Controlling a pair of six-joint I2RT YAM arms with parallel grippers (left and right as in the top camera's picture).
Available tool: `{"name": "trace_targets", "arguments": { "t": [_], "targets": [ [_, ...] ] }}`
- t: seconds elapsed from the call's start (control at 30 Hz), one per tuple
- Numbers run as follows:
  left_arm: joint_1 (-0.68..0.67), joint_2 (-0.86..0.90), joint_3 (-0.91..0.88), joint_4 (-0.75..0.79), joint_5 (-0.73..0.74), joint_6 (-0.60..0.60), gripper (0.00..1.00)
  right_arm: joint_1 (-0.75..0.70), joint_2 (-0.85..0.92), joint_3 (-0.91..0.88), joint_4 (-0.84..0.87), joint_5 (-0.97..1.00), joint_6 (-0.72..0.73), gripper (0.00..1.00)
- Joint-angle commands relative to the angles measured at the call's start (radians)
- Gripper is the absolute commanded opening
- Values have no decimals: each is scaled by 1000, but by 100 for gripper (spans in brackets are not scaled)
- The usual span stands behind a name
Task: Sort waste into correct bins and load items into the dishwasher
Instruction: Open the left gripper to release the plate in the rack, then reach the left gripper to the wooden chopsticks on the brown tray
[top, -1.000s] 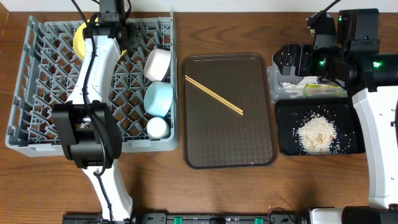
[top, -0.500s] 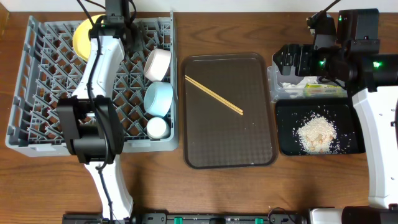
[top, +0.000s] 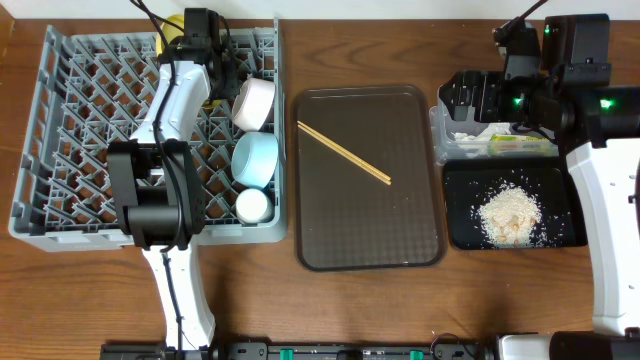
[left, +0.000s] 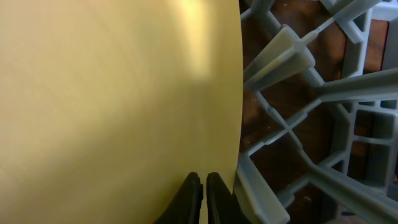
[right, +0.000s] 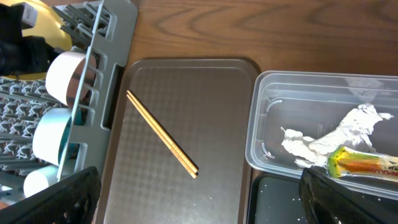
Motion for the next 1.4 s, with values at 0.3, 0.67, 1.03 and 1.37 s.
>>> {"name": "trace_targets", "arguments": {
  "t": [0.3, 0.67, 1.03, 1.37],
  "targets": [
    [3, -57, 4, -7, 0, -6, 7, 2, 2, 10, -2, 6, -3, 99],
    [-11, -272, 12, -11, 4, -6, 8, 2, 2, 10, -2, 6, -3, 99],
    [-164, -365, 12, -172, 49, -65, 8, 2, 2, 10, -2, 6, -3, 99],
    [-414, -349, -116, -268, 40, -584, 9, 2, 2, 10, -2, 6, -3, 99]
  ]
}}
